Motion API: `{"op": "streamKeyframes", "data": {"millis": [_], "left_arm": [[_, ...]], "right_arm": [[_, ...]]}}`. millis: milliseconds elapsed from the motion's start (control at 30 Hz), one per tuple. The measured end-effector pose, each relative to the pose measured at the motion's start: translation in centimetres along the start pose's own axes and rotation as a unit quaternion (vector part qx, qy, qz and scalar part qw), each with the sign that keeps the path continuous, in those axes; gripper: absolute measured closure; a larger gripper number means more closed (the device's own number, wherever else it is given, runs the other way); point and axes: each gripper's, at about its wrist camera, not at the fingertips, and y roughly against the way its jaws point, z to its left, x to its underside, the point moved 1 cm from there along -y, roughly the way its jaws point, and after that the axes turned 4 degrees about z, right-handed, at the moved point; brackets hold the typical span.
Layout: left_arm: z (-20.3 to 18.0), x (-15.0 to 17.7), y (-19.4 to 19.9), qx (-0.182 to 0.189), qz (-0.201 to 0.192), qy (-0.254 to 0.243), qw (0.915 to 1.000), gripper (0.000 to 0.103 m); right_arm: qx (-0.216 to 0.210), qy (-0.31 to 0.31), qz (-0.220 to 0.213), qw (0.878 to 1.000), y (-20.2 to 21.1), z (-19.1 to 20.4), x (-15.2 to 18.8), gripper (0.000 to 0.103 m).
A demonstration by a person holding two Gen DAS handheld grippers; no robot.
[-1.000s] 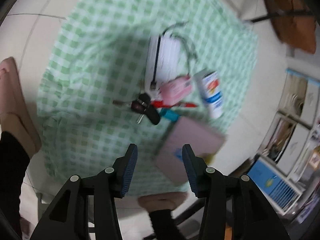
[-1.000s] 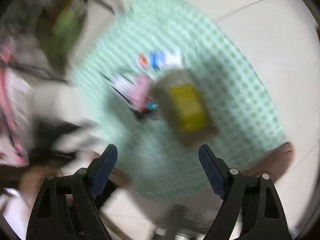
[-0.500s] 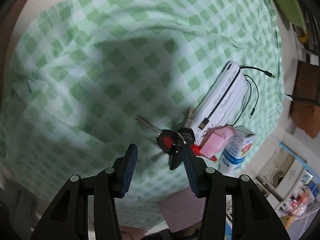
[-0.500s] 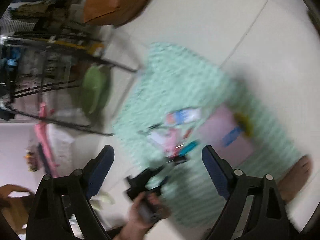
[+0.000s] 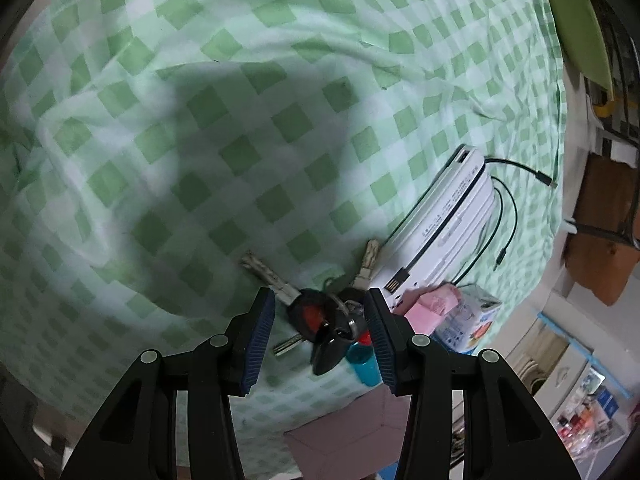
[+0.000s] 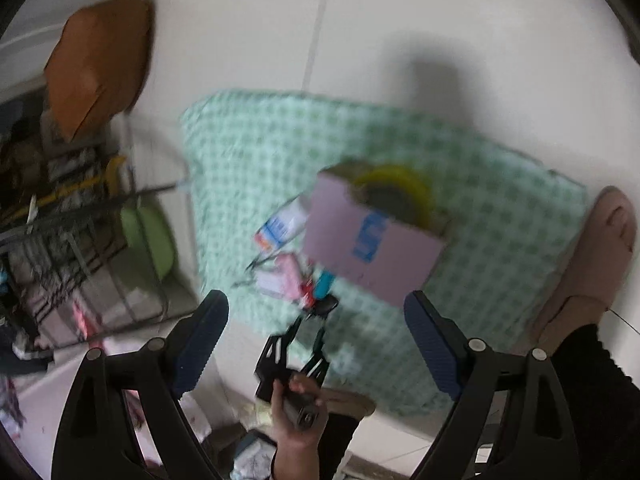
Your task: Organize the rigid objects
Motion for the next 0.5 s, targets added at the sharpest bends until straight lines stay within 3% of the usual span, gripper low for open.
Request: {"op": "streamKeyframes", "data": {"millis": [67,133,267,400,500], "left_arm": [[-1.0,0.2,-0.9,-0.008,-0.009,-0.012,0.9999,0.060],[-1.7,-0.2,-1.3,-0.022,-0.012,-0.026,0.9993,0.072],[-3.7,0.1,-2.9,-0.025,-0.009,-0.032,0.9991,0.073],[-4.6,0.7,-3.6,-0.015,0.001,-0.029,0.9995,0.073],[-4.9,0.8,-3.8,-0.012,-0.004,-0.031,0.9995,0.073]], "right_arm": [[-0.008,0.018,0.012,1.000,-0.5,1.2,0.9,0.013],[-0.015,0.031,0.025,0.999,-1.1,2.0,1.4,0.013],[-0.011,0.060,0.035,0.998,-1.8,2.7,1.6,0.012],[0.052,0.091,0.001,0.995,-2.3,1.0,-1.0,0.012],[0.022,0.049,0.044,0.998,-4.6,-2.0,-3.4,0.012]]}}
